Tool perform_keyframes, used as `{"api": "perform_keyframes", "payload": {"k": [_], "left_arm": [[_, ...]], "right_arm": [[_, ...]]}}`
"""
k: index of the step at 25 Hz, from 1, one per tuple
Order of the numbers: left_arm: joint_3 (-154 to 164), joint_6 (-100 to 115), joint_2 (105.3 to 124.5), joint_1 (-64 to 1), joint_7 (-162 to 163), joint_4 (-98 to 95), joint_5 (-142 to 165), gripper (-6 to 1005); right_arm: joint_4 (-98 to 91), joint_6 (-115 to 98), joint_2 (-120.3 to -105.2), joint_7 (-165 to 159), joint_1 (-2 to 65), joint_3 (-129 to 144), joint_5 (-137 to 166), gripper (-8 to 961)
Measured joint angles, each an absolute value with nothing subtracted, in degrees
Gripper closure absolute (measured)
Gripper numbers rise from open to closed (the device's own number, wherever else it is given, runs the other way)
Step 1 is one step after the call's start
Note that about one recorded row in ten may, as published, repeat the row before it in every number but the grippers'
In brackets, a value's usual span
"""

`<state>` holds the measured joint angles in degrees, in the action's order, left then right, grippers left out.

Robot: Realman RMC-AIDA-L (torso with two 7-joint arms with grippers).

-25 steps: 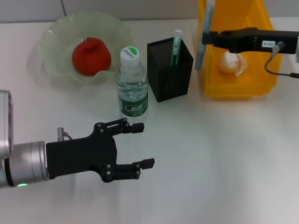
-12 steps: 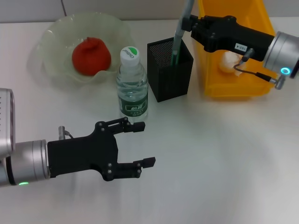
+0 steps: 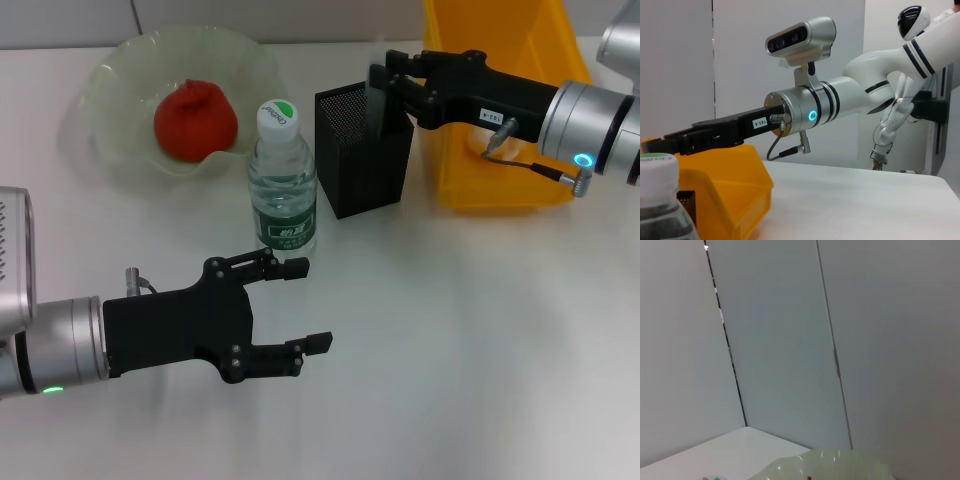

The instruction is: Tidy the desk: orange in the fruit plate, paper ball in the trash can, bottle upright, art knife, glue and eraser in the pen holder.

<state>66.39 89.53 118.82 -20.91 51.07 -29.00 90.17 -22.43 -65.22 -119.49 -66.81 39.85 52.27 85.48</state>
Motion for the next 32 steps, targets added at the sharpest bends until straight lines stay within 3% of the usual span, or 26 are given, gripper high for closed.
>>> {"api": "perform_keyframes", "payload": {"k": [12,22,23,32], "left_arm": [[66.4,89.86,118.83,-20.92,51.06,-29.0,90.17,194],[66.44,89.97,118.83,-20.92,51.13,-29.31,90.18,194],[66.44,90.03,118.83,-20.95,51.26,-29.46,90.14,194],[66.35,90.43,118.75,-21.01,51.13,-29.33,88.54,194]], "right_arm": [[-22.99,-66.42,-119.53,-67.06,39.3,52.82,85.25,524],[-27.57,-73.94,-119.62,-67.39,34.71,52.46,83.74,320],[-28.85,-77.77,-119.53,-67.09,32.56,52.46,82.41,127],[-31.16,-93.66,-119.23,-58.87,21.66,52.73,78.95,130]]}}
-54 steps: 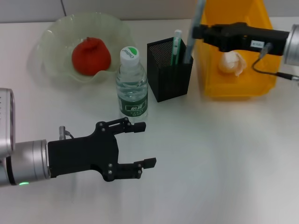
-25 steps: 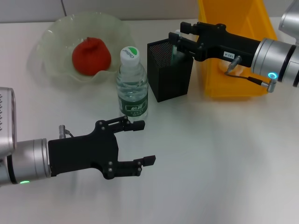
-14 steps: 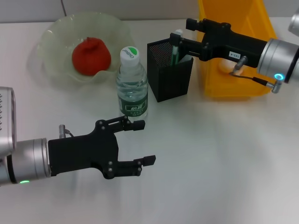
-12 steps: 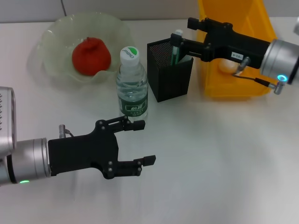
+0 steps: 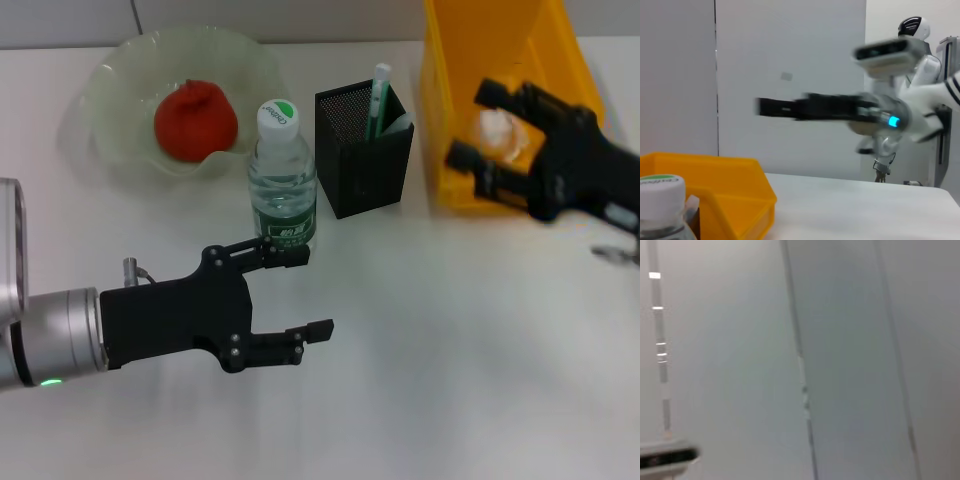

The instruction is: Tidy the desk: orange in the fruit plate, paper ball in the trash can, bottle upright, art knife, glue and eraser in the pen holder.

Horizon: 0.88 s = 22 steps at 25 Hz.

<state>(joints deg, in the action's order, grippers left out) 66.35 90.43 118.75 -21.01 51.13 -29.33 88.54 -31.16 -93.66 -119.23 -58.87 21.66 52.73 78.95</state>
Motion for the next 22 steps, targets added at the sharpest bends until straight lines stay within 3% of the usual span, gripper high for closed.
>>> {"api": "perform_keyframes", "payload": {"k": [6,22], "left_arm": [[66.39,91.03,118.74,-21.03,51.29,-29.09,88.06,194],[66.97,94.28,118.82,-19.38,51.81,-28.69,88.24,194]], "right_arm": [[-28.28,-99.31,-119.26,-53.28,16.77,53.11,86.67,129],[-19.89,-98.89,-119.46,-44.31,17.48,54.72,94.14,129]]}}
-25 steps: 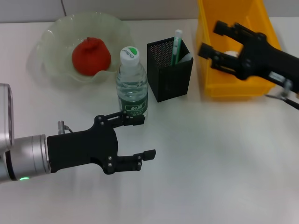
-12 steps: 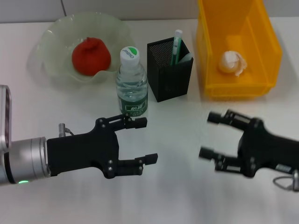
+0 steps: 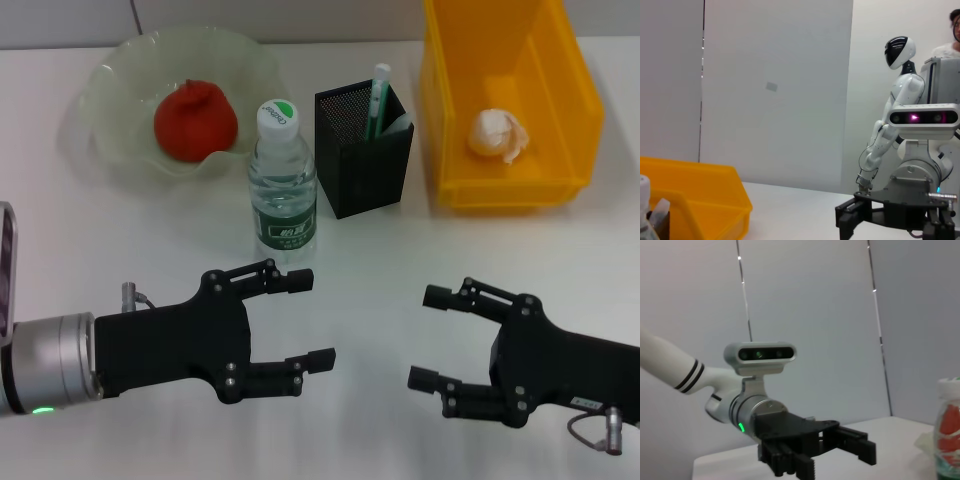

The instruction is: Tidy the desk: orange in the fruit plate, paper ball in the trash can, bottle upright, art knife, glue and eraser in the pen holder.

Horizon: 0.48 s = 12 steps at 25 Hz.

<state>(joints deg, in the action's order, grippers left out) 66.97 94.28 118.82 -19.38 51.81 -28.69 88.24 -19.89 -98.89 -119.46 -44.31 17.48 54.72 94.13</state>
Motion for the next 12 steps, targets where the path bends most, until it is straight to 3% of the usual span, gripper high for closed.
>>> {"api": "perform_keyframes", "payload": {"k": [12], "left_arm": [[67.71,94.38,118.83,-19.23,51.86,-27.43,88.37,194]], "right_arm": [[-19.27,-98.16,-119.63,-44.25,17.76,55.86,94.22,129]]}}
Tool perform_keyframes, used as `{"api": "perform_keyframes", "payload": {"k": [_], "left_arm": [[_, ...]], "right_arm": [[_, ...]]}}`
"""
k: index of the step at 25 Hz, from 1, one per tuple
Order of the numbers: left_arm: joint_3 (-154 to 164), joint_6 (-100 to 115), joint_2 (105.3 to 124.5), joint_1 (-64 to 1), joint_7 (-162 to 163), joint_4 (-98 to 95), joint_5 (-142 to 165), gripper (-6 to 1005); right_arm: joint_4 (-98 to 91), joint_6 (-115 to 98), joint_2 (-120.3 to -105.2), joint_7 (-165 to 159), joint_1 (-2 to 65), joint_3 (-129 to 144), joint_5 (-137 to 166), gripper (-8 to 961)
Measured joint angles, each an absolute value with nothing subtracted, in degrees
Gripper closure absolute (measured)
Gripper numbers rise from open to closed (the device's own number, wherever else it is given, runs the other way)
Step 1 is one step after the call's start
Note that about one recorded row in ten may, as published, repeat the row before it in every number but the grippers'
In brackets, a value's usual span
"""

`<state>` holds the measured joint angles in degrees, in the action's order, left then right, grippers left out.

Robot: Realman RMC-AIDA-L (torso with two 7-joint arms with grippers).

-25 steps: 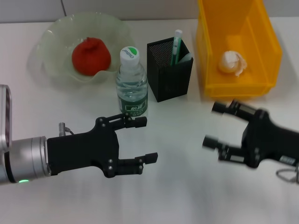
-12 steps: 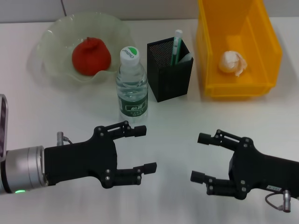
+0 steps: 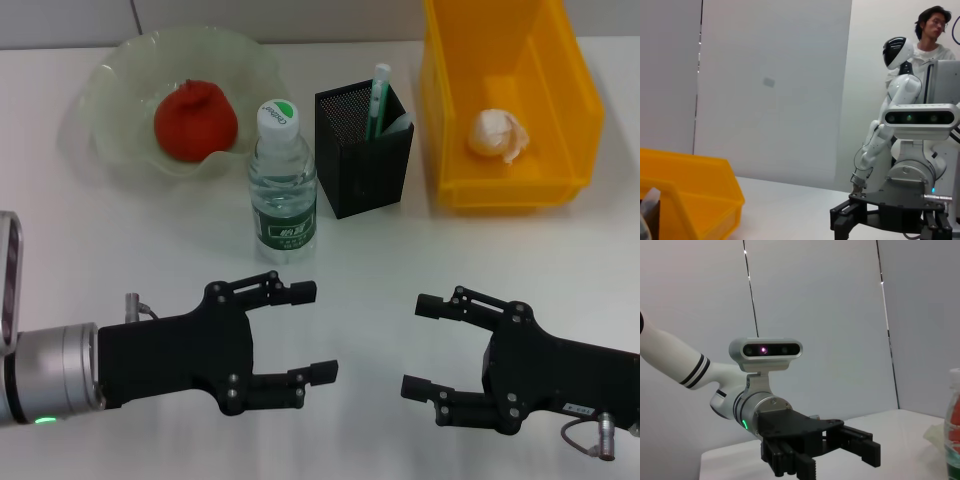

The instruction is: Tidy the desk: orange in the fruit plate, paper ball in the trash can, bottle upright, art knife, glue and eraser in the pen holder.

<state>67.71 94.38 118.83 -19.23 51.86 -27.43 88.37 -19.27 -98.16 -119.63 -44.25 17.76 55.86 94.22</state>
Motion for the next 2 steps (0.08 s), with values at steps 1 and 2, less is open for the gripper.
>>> {"api": "perform_keyframes", "payload": {"k": [1,2], "left_arm": [[67.76,94.39,118.83,-19.14,51.86,-27.42,88.32,194],[67.76,94.39,118.82,-19.05,51.86,-27.42,88.29,194]], "right_arm": [[-19.26,-98.16,-119.63,-44.25,17.78,55.88,94.22,129],[-19.24,-98.16,-119.62,-44.24,17.82,55.9,94.22,129]]}}
